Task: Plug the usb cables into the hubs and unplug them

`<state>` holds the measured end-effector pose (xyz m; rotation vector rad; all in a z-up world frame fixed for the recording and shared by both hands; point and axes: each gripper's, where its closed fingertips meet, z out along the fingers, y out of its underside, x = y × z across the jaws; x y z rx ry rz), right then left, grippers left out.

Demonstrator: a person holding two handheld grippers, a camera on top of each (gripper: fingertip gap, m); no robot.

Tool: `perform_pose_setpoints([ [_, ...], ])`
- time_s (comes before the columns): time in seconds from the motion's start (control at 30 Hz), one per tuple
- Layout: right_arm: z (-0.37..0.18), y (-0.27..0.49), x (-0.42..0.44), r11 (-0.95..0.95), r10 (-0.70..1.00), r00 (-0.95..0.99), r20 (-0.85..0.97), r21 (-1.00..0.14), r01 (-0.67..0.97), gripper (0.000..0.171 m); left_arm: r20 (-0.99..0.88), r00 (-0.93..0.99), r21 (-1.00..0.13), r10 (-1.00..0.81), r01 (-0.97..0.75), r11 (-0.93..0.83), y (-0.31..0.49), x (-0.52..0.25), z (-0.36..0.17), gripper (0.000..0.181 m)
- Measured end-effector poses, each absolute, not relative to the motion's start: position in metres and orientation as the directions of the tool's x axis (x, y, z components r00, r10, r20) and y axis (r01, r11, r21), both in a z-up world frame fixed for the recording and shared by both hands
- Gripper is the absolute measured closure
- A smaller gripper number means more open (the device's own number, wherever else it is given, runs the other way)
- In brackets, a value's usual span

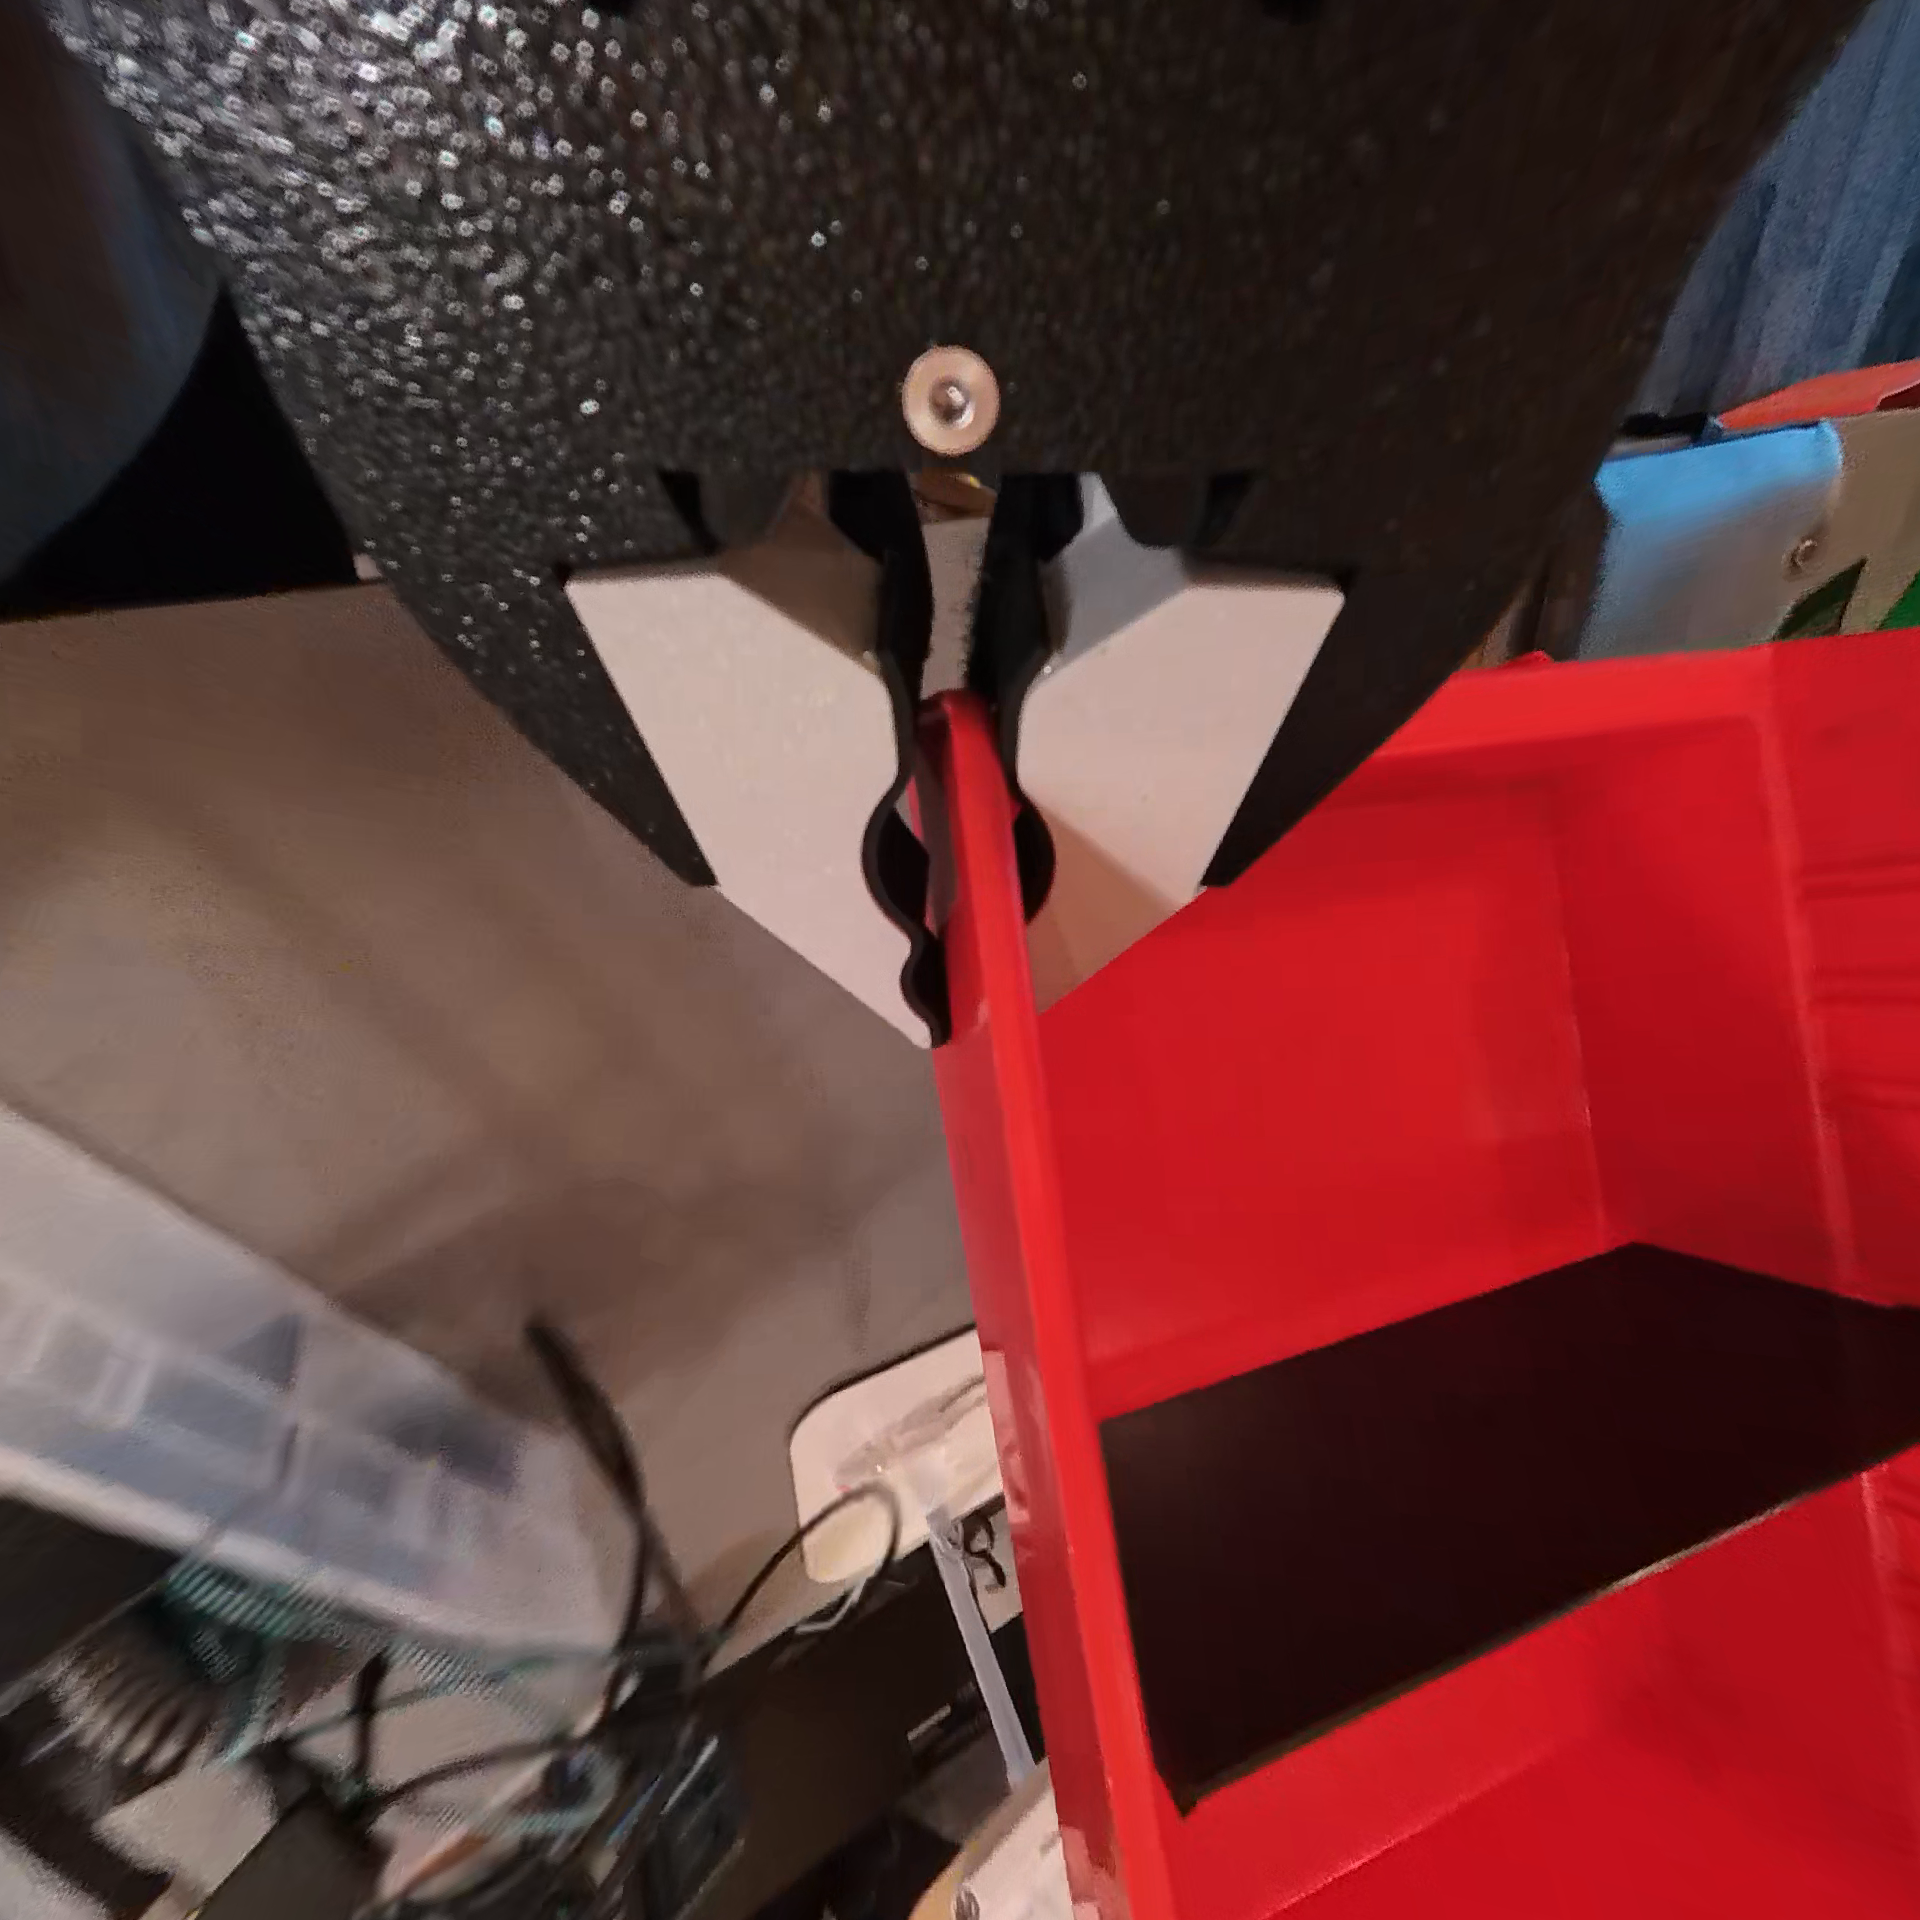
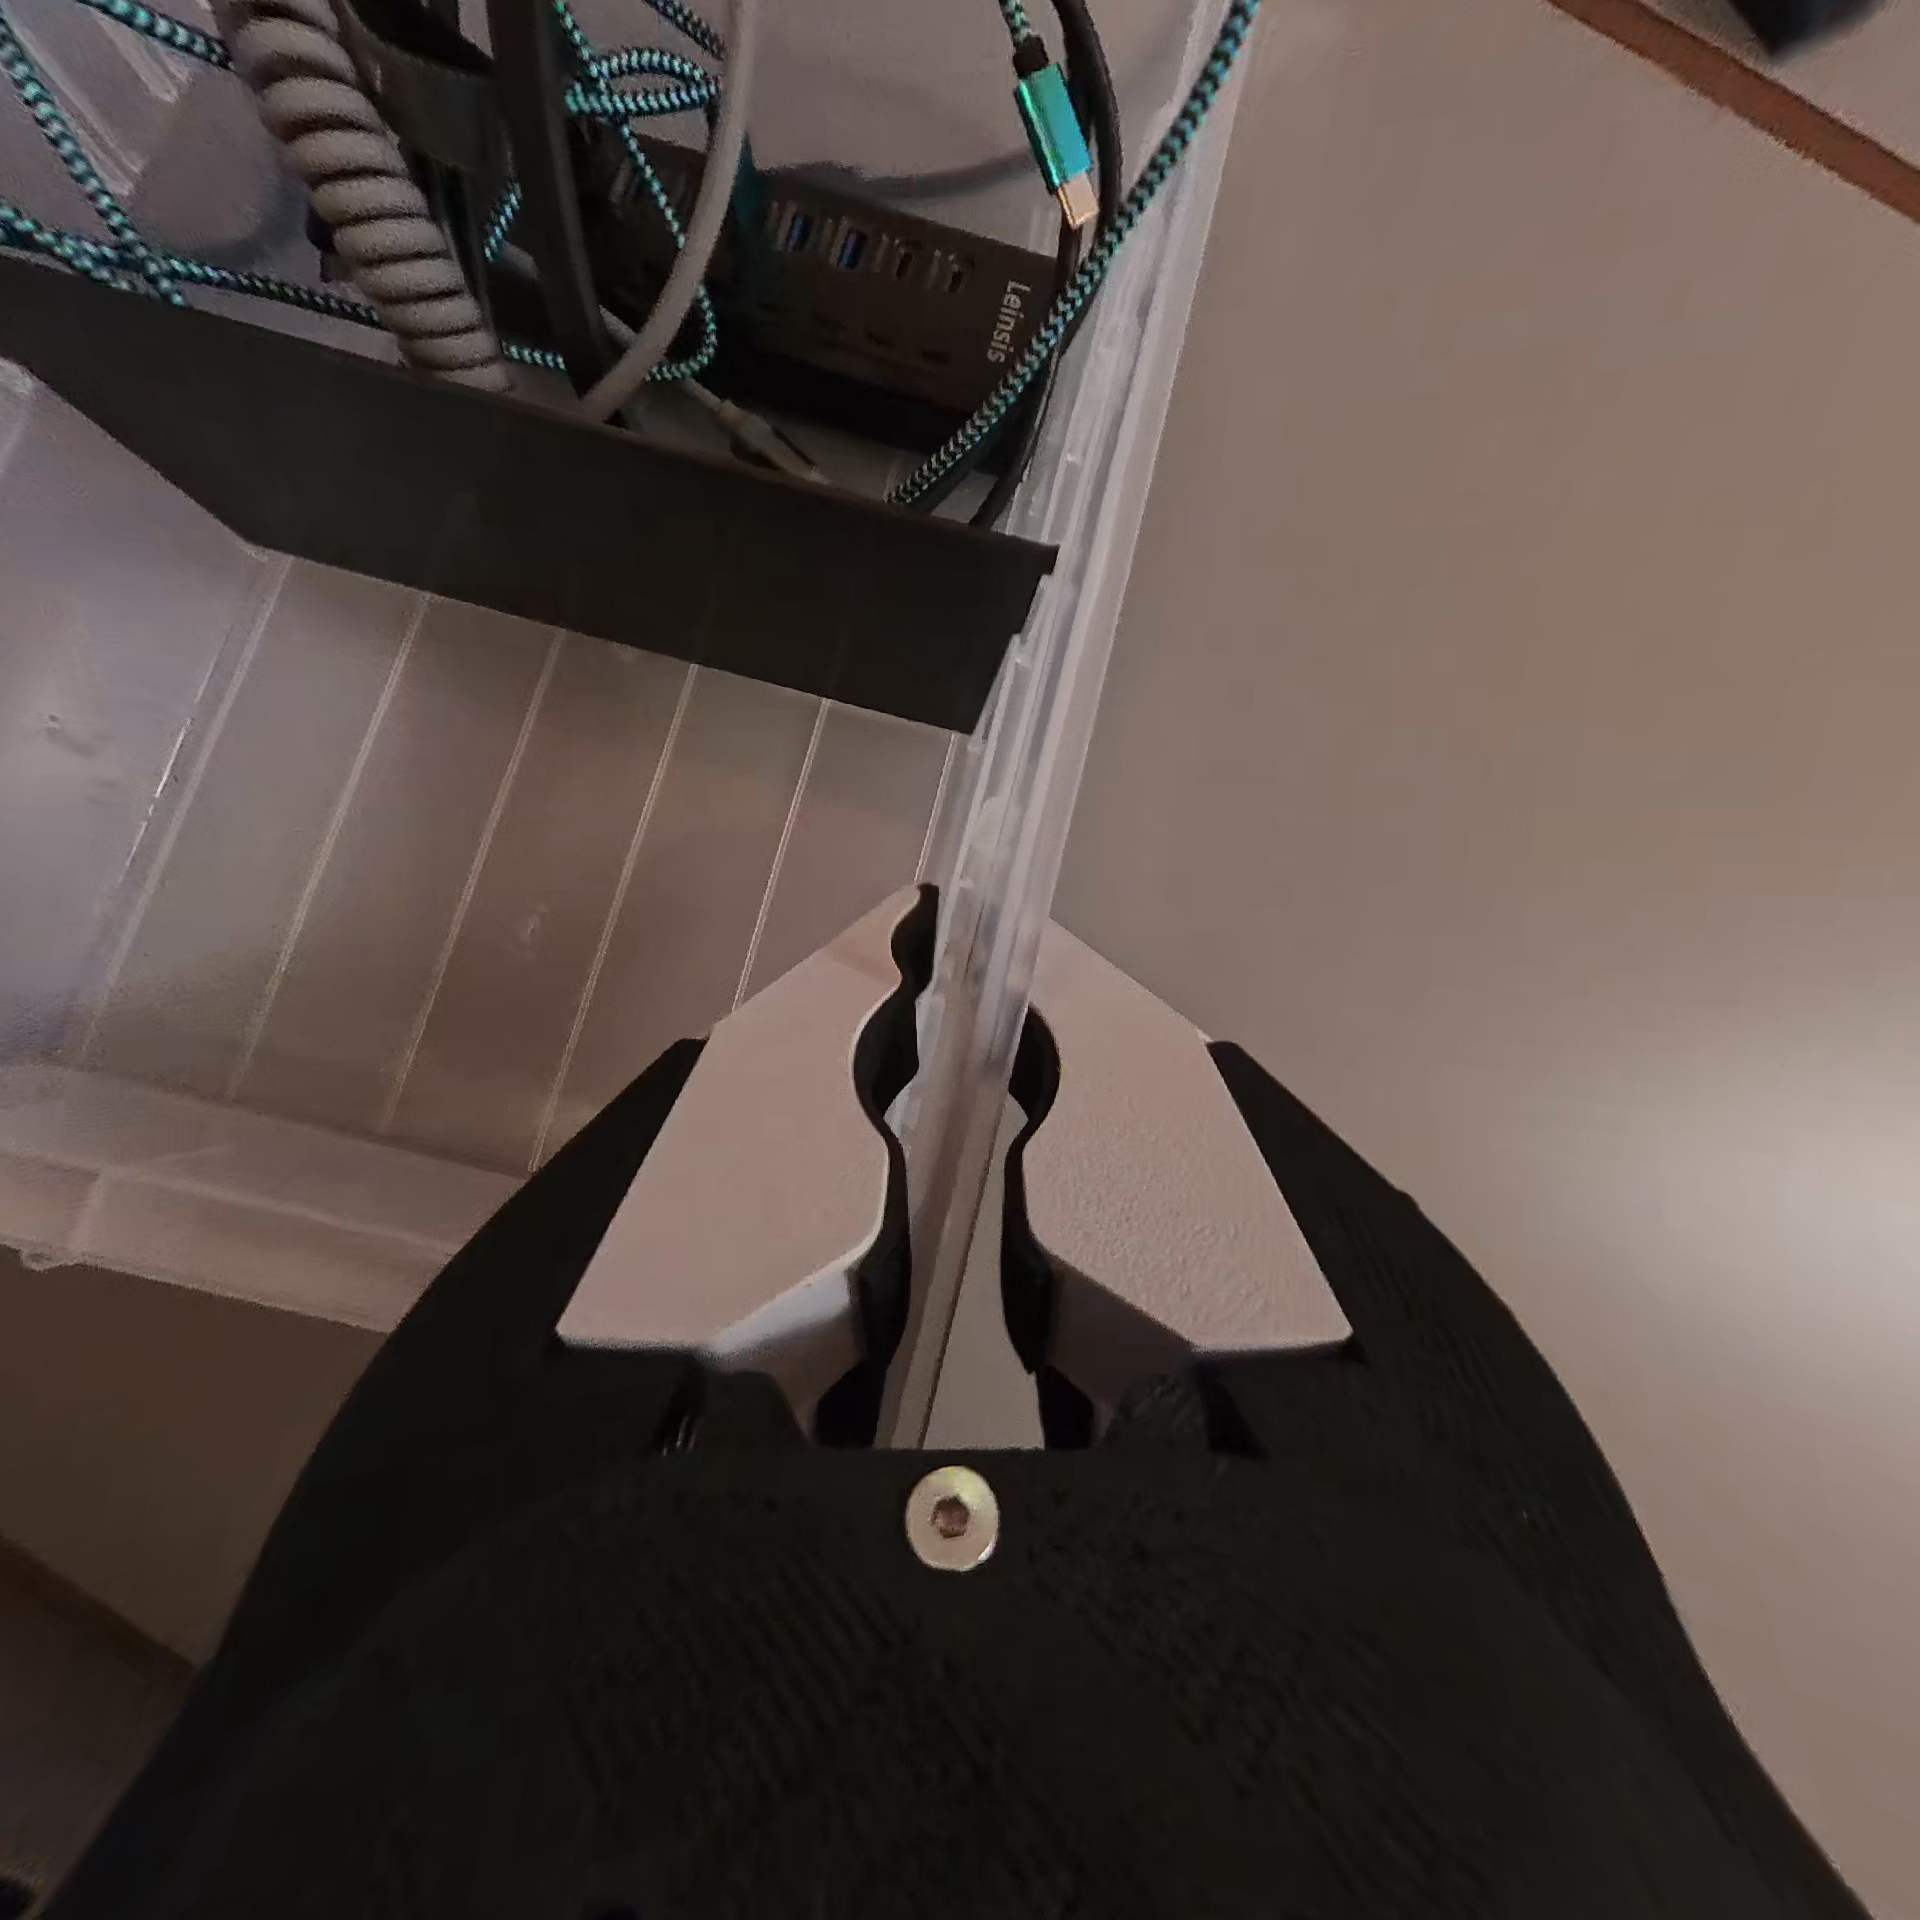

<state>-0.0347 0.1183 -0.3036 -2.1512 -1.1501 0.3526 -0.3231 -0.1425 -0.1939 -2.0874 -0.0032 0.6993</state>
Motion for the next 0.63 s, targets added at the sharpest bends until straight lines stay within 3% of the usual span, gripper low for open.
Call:
perform_pose_setpoints([
  [0.03, -0.304, 0.112, -0.050, -0.366, 0.833, 0.548, 0.073, -0.670, 0.646, 0.163, -0.482, 0.837, -0.769, 0.257, -0.264, -0.582, -0.140, -0.322, -0.190, 0.180],
  [0.07, -0.303, 0.104, -0.065, -0.339, 0.854, 0.515, 0.068, -0.679, 0.652, 0.158, -0.486, 0.836, -0.772, 0.253, -0.275, -0.574, -0.137, -0.321, -0.185, 0.180],
  [0.17, -0.299, 0.068, -0.107, -0.299, 0.916, 0.399, -0.030, -0.714, 0.633, 0.110, -0.488, 0.844, -0.789, 0.224, -0.315, -0.528, -0.123, -0.307, -0.168, 0.180],
  [0.23, -0.291, 0.058, -0.114, -0.259, 0.934, 0.356, -0.030, -0.741, 0.619, 0.093, -0.471, 0.864, -0.813, 0.176, -0.348, -0.467, -0.110, -0.290, -0.154, 0.180],
  [0.4, -0.236, 0.090, -0.055, -0.239, 0.909, 0.416, -0.030, -0.855, 0.460, 0.086, -0.336, 0.931, -0.892, -0.140, -0.363, -0.269, -0.071, -0.210, -0.128, 0.179],
  [0.63, -0.122, 0.154, 0.136, -0.111, 0.692, 0.719, 0.066, -0.974, 0.195, 0.093, -0.314, 0.787, -0.868, -0.531, -0.464, -0.174, -0.005, -0.071, -0.132, 0.180],
])
